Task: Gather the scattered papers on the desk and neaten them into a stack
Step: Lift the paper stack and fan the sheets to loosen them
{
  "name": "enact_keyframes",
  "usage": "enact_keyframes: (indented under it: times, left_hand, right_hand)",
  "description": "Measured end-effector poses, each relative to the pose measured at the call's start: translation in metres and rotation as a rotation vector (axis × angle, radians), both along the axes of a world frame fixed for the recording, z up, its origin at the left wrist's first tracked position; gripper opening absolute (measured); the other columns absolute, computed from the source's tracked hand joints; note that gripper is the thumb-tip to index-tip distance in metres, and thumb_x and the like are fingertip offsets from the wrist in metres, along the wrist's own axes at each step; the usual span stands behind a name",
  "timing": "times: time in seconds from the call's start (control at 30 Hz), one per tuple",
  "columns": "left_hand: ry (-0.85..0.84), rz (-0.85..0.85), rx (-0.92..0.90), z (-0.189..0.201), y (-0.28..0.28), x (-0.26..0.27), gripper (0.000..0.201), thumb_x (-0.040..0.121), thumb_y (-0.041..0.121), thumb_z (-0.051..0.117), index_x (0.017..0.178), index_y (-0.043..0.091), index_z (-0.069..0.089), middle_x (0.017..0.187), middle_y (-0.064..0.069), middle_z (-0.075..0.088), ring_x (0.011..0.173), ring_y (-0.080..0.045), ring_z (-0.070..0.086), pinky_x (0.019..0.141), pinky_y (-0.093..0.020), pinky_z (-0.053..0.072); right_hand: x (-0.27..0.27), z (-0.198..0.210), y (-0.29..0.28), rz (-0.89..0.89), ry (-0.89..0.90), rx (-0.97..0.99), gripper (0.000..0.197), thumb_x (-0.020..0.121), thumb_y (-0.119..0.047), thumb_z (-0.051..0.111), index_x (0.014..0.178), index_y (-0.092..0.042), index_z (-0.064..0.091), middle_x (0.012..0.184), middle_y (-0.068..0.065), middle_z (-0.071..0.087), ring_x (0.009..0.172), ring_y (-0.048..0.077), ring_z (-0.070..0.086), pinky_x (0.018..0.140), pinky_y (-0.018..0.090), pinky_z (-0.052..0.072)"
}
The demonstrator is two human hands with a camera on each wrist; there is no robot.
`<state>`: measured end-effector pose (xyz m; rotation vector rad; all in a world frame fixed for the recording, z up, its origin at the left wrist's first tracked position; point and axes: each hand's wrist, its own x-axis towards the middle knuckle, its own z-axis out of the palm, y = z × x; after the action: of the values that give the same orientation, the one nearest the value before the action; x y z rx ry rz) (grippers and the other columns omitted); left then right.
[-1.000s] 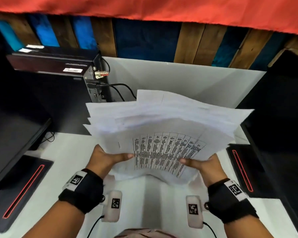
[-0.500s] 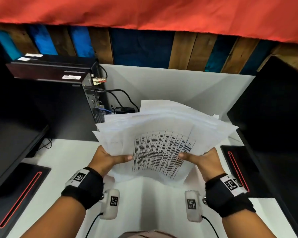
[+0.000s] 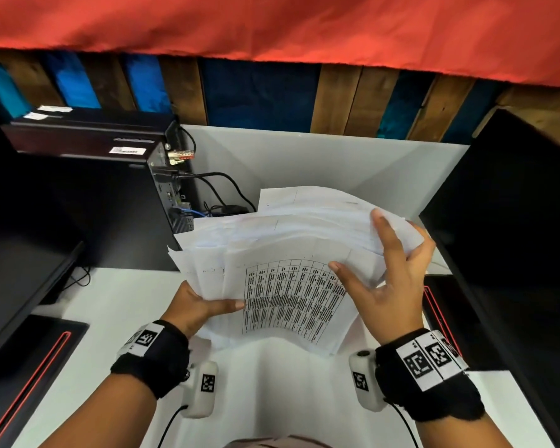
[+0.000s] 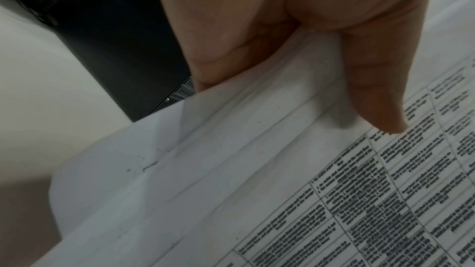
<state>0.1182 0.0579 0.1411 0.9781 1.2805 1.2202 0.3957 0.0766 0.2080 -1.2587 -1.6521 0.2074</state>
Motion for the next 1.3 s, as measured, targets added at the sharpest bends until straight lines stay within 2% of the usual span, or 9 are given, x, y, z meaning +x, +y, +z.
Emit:
enact_keyframes:
  times: [0.17,0.33,0.5,0.67,0.77,0.87,0.93,1.03,1.3]
  left_hand:
    - [0.008,-0.002,-0.035,-0.005,-0.002,-0.002,0.047,0.053,-0.005,0.087,0.094,0.016,0.076,0.101,-0.007,0.077,0.097,-0.021,0.073,0.094,-0.046,0.052]
    - [0.016,-0.018,-0.044,-0.008,-0.004,-0.004,0.056,0.048,0.005,0.092,0.100,0.020,0.075,0.103,-0.006,0.076,0.099,-0.022,0.072,0.095,-0.049,0.051]
    - [0.030,0.001,-0.035,-0.009,-0.003,-0.005,0.069,0.045,0.008,0.093,0.109,0.018,0.069,0.106,-0.003,0.076,0.101,-0.020,0.071,0.094,-0.046,0.052]
    - [0.029,0.011,-0.025,-0.013,-0.002,-0.006,0.076,0.043,0.013,0.092,0.114,0.017,0.066,0.107,-0.002,0.075,0.101,-0.017,0.070,0.088,-0.037,0.055]
    - [0.029,0.017,-0.006,-0.014,-0.001,-0.004,0.058,0.057,-0.005,0.086,0.106,0.018,0.068,0.100,0.003,0.077,0.097,-0.014,0.071,0.078,-0.023,0.058]
    - [0.035,0.015,0.010,-0.014,-0.001,-0.003,0.052,0.062,-0.013,0.080,0.102,0.018,0.068,0.096,0.005,0.078,0.096,-0.014,0.071,0.073,-0.020,0.058]
    - [0.032,0.022,0.016,-0.016,-0.002,-0.004,0.054,0.060,-0.010,0.081,0.106,0.017,0.068,0.100,0.001,0.077,0.097,-0.015,0.072,0.079,-0.025,0.058]
    - [0.033,0.027,0.031,-0.018,-0.001,-0.006,0.059,0.059,-0.008,0.083,0.110,0.016,0.067,0.106,-0.003,0.075,0.100,-0.016,0.071,0.086,-0.032,0.057]
    - [0.039,-0.022,0.093,-0.017,-0.002,-0.009,0.069,0.060,-0.008,0.084,0.119,0.020,0.062,0.114,0.000,0.073,0.105,-0.011,0.068,0.085,-0.026,0.057]
  right_hand:
    - [0.000,0.003,0.000,-0.018,0.028,0.063,0.051,0.067,-0.023,0.086,0.113,-0.016,0.065,0.123,0.002,0.034,0.123,-0.019,0.027,0.100,0.000,0.030]
    - [-0.005,0.008,-0.003,0.049,0.023,0.069,0.043,0.070,-0.024,0.083,0.111,-0.022,0.067,0.128,0.018,0.038,0.126,-0.011,0.031,0.106,0.014,0.036]
    - [-0.005,0.008,-0.005,0.024,-0.010,0.090,0.049,0.073,-0.028,0.079,0.119,-0.022,0.063,0.131,0.018,0.036,0.126,-0.011,0.030,0.102,0.005,0.031]
    - [-0.006,0.013,-0.005,0.039,-0.047,0.088,0.033,0.079,-0.036,0.071,0.108,-0.020,0.072,0.131,0.018,0.038,0.128,-0.010,0.029,0.102,0.005,0.030]
    - [-0.011,0.019,-0.009,-0.067,-0.155,0.136,0.050,0.076,-0.045,0.071,0.121,-0.023,0.065,0.141,0.015,0.029,0.136,0.010,0.028,0.110,0.036,0.035]
    - [-0.026,0.030,-0.013,-0.175,-0.404,0.219,0.067,0.077,-0.059,0.064,0.135,-0.029,0.049,0.149,0.011,0.023,0.143,0.034,0.021,0.111,0.067,0.014]
    - [-0.041,0.036,-0.016,-0.132,-0.589,0.197,0.072,0.080,-0.065,0.054,0.142,-0.032,0.038,0.155,0.007,0.022,0.146,0.034,0.016,0.109,0.072,0.002]
    - [-0.061,0.033,-0.022,-0.002,-0.833,0.086,0.067,0.083,-0.071,0.043,0.144,-0.043,0.035,0.160,-0.001,0.022,0.149,0.029,0.014,0.103,0.078,0.002]
    - [-0.076,0.037,-0.029,0.154,-0.903,0.008,0.059,0.086,-0.067,0.044,0.141,-0.049,0.035,0.156,-0.004,0.033,0.147,0.025,0.024,0.102,0.078,0.005]
